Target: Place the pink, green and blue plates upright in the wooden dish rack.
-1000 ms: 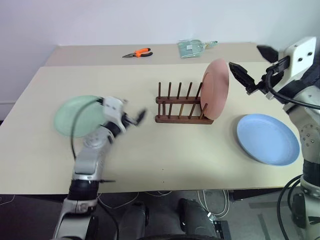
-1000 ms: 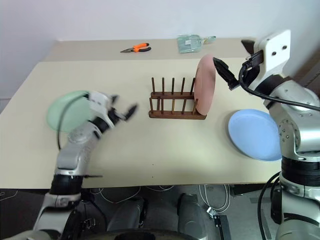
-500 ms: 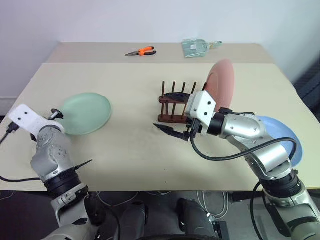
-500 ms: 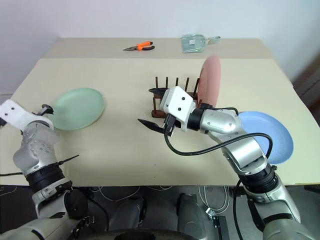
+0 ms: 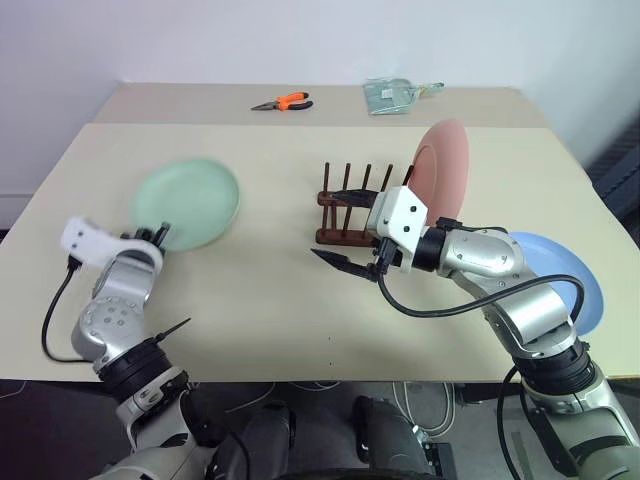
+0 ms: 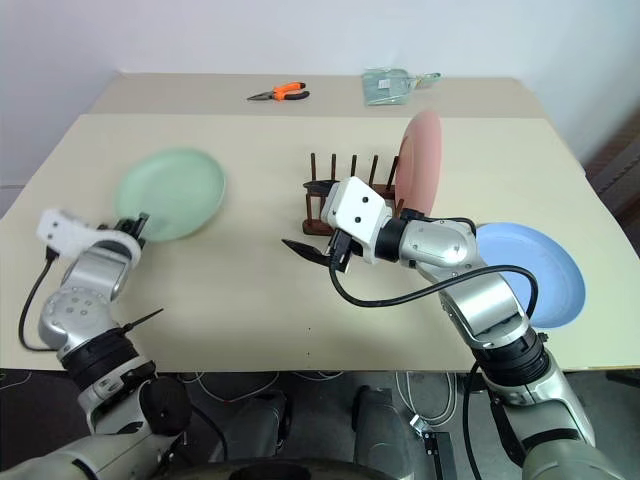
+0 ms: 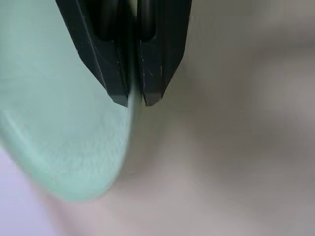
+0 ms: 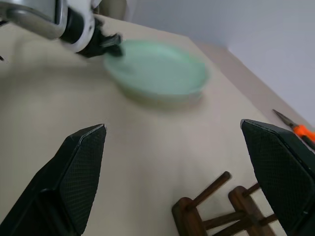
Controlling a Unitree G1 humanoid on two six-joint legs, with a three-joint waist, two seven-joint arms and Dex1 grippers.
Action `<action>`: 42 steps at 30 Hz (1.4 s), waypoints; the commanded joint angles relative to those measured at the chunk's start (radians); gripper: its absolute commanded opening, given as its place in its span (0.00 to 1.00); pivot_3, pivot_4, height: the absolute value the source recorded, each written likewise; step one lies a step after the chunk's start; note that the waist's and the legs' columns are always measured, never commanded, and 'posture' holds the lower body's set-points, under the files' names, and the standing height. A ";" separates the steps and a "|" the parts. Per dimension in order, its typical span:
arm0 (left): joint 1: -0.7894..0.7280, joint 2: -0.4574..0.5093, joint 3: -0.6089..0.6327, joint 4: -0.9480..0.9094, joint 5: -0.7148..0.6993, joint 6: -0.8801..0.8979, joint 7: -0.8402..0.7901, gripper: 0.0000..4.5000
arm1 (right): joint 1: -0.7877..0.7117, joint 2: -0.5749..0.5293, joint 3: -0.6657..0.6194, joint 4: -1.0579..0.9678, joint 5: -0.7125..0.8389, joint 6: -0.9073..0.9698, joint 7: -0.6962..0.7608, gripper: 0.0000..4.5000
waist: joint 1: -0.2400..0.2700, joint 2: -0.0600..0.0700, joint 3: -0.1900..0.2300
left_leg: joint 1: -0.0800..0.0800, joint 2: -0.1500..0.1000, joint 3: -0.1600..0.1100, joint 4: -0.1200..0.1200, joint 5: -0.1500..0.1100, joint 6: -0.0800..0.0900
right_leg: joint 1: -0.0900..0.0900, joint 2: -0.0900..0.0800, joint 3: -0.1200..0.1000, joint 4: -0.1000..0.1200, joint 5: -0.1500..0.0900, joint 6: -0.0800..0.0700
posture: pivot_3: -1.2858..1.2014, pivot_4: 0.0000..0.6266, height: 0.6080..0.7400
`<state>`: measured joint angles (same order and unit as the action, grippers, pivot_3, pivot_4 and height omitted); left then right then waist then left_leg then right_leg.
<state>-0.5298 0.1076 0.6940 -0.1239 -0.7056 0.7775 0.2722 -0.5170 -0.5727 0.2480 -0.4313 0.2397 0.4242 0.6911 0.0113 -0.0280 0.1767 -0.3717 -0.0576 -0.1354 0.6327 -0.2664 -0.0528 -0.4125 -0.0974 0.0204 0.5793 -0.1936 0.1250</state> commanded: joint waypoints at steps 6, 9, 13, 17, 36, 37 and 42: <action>-0.102 0.085 -0.335 -0.184 0.065 -0.085 -0.199 0.01 | -0.180 -0.002 0.089 0.141 -0.331 -0.275 -0.047 1.00 | -0.009 0.000 0.000 | 0.000 0.001 0.001 -0.002 0.000 -0.001 | -0.002 0.000 0.000 0.000 0.001 -0.001 | 0.52 0.24 1.00; -0.133 0.080 -0.418 -0.220 0.071 -0.062 -0.210 0.01 | -0.222 0.009 0.126 0.246 -0.453 -0.389 -0.091 1.00 | -0.013 0.000 0.000 | 0.000 0.001 0.002 -0.002 0.001 -0.001 | -0.002 0.000 0.001 0.001 0.001 -0.001 | 0.52 0.24 1.00; -0.147 0.068 -0.471 -0.266 0.048 -0.038 -0.217 0.00 | -0.234 0.015 0.152 0.341 -0.567 -0.481 -0.130 0.94 | -0.020 0.000 0.000 | -0.001 0.001 0.001 -0.002 0.001 -0.001 | -0.002 0.000 0.001 0.000 0.001 -0.001 | 0.52 0.24 1.00; -0.143 0.053 -0.471 -0.275 0.034 -0.019 -0.200 0.00 | -0.218 0.026 0.144 0.360 -0.599 -0.499 -0.134 0.58 | -0.026 0.000 0.000 | 0.000 0.001 0.001 -0.002 0.001 -0.001 | -0.003 0.000 0.001 0.000 0.001 -0.001 | 0.52 0.24 1.00; 0.153 0.305 -0.583 -0.159 0.249 -0.366 -0.519 0.81 | -0.021 0.357 -0.334 -0.037 0.115 0.113 -0.248 0.00 | -0.013 0.001 0.000 | 0.000 0.001 0.001 -0.002 0.001 -0.001 | -0.002 0.002 0.004 0.001 0.001 -0.002 | 0.52 0.24 1.00; 0.201 0.311 -0.623 -0.174 0.244 -0.370 -0.577 0.81 | -0.019 0.389 -0.368 -0.052 0.172 0.167 -0.285 0.00 | -0.014 0.001 0.000 | -0.001 0.001 0.001 -0.002 0.001 -0.001 | -0.003 0.001 0.004 0.001 0.000 -0.004 | 0.52 0.24 1.00; 0.342 0.312 -0.736 -0.230 0.220 -0.361 -0.753 0.81 | -0.023 0.475 -0.468 -0.080 0.349 0.321 -0.429 0.00 | -0.025 0.004 0.002 | -0.001 0.002 0.002 -0.004 0.001 -0.001 | -0.006 0.002 0.004 0.002 0.000 -0.007 | 0.52 0.24 1.00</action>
<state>-0.1857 0.4107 -0.0365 -0.2900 -0.4720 0.4408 -0.4394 -0.5247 -0.1129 -0.1846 -0.4592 0.5258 0.7158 0.3040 -0.0133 -0.0240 0.1785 -0.3730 -0.0557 -0.1335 0.6289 -0.2658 -0.0533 -0.4194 -0.0957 0.0241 0.5819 -0.1939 0.1180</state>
